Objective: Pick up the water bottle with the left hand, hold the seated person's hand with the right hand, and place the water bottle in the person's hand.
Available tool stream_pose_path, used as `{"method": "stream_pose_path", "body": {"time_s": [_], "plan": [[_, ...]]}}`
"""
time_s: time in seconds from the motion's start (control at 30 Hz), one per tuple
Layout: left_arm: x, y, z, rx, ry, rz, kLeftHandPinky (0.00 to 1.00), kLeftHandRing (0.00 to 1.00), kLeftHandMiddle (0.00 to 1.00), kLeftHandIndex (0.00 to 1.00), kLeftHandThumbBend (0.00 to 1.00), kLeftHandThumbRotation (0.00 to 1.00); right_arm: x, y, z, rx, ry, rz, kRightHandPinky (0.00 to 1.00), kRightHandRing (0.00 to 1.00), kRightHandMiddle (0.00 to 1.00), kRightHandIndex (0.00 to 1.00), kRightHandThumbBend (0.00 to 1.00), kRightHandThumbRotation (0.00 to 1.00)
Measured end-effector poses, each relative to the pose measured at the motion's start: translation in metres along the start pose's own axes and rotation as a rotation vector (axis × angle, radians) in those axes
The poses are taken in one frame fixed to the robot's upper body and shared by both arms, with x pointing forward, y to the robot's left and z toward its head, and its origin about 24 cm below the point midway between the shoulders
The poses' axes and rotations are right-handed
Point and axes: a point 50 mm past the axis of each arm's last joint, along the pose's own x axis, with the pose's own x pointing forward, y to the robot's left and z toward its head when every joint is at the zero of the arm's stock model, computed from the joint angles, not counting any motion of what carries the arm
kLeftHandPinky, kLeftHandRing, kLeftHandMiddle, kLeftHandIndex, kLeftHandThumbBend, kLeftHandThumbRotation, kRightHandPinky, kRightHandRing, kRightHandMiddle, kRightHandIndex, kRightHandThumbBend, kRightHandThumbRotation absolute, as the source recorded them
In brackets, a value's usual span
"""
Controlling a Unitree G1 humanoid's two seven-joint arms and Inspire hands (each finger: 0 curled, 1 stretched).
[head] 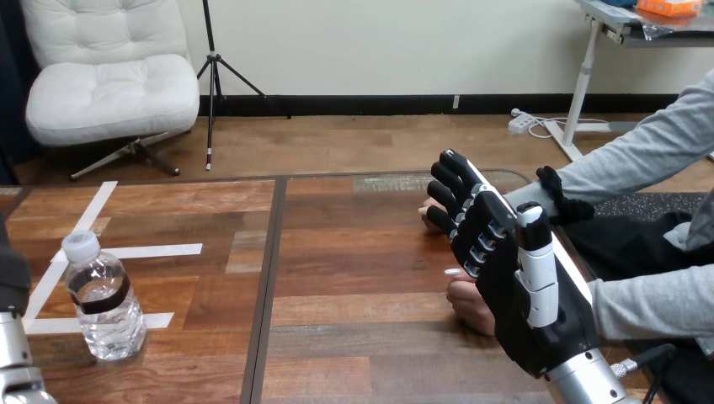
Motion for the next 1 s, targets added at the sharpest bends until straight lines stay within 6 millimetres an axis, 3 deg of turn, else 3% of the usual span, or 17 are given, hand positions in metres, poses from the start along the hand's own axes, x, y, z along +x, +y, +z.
{"method": "stream_pose_path", "body": {"time_s": [0.13, 0.33, 1.0], "plan": [[-0.0007, 0.0002, -0.0005, 0.008, 0.008, -0.002, 1.00, 1.00, 1.00, 1.00, 0.99, 0.07, 0.0000, 0.0000, 0.0000, 0.000, 0.000, 0.001, 1.00, 1.00, 0.99, 0.96, 0.82, 1.00], [-0.0033, 0.0006, -0.0014, 0.058, 0.022, -0.005, 1.00, 1.00, 1.00, 1.00, 1.00, 0.01, -0.0001, 0.0000, 0.0000, -0.001, 0.000, 0.003, 1.00, 1.00, 0.99, 0.97, 0.82, 1.00], [-0.0081, 0.0022, -0.0038, 0.117, 0.050, -0.014, 1.00, 1.00, 1.00, 1.00, 1.00, 0.00, -0.0001, 0.0003, 0.0000, 0.000, 0.001, 0.010, 1.00, 1.00, 0.98, 0.97, 0.82, 1.00]]}}
